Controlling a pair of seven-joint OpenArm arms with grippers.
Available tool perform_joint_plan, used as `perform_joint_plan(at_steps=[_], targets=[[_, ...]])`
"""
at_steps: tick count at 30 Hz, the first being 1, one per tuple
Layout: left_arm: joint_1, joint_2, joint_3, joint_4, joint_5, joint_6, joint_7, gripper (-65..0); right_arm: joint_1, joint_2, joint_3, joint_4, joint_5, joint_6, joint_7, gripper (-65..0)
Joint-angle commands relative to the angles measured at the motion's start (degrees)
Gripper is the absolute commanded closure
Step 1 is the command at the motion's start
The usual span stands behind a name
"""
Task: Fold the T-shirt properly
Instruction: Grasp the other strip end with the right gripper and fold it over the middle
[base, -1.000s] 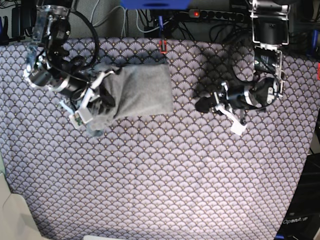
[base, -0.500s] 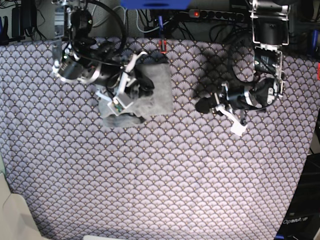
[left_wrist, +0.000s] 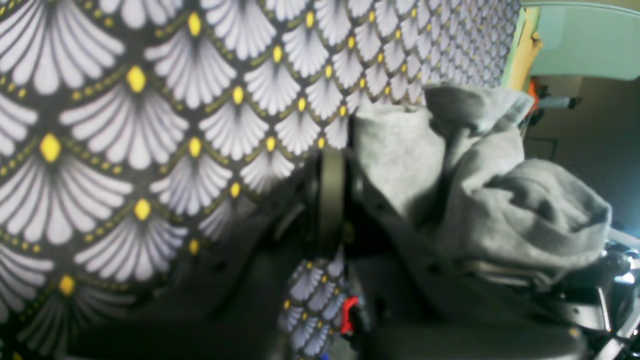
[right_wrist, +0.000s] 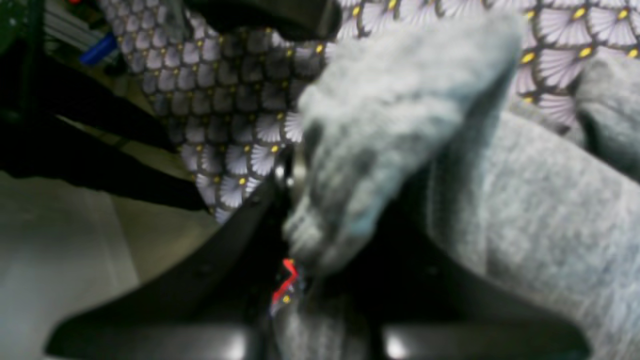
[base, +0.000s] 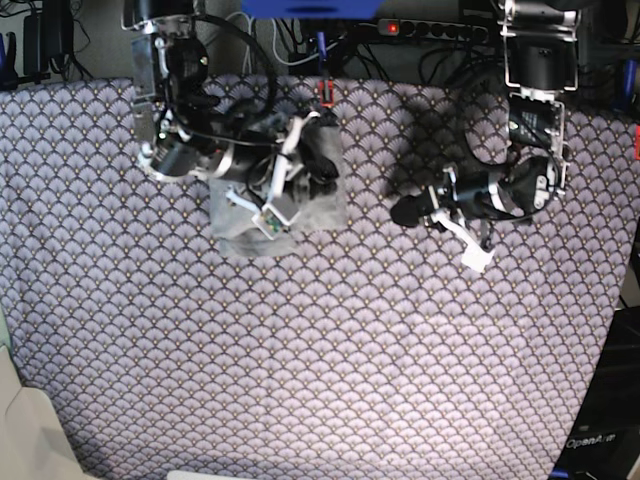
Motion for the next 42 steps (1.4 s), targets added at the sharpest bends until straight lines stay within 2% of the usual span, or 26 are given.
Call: perform_joint_plan(at_steps=[1, 3, 6, 13, 15, 36, 42], targets=[[-0.94, -0.38, -0.27, 1.01, -1.36, -0.59, -0.19, 0.0, 0.74, -0.43, -0.21, 0.04, 1.73, 0.25, 1.64, 0.0], [-0.94, -0.38, -0.36, 1.01, -1.36, -0.59, -0.19, 0.0, 0.74, -0.43, -0.73, -1.28, 1.73, 0.25, 3.22, -1.4], [-0.94, -0.38, -0.36, 1.01, -1.36, -0.59, -0.19, 0.0, 0.83, -0.35, -2.93, -4.10, 1.73, 0.25, 5.07, -8.1], [-0.94, -0.38, -0.36, 1.01, -1.36, -0.59, -0.27, 0.0, 0.92, -0.17, -5.04, -7.61, 1.73, 0.25, 5.24, -32.3], [-0.94, -0.38, -0.36, 1.01, -1.36, -0.59, -0.27, 0.0, 1.45, -0.08, -5.83, -7.61, 1.73, 0.25, 5.24, -36.0], [-0.76, -0.38, -0.36, 0.75, -1.36, -0.59, -0.54, 0.0, 9.18, 0.97, -7.77, -7.61, 1.73, 0.25, 4.63, -36.2], [-0.76, -0.38, -0.36, 0.92, -1.36, -0.59, -0.63, 0.0, 13.93, 1.94, -11.11, -8.49, 1.73, 0.25, 4.63, -36.2]])
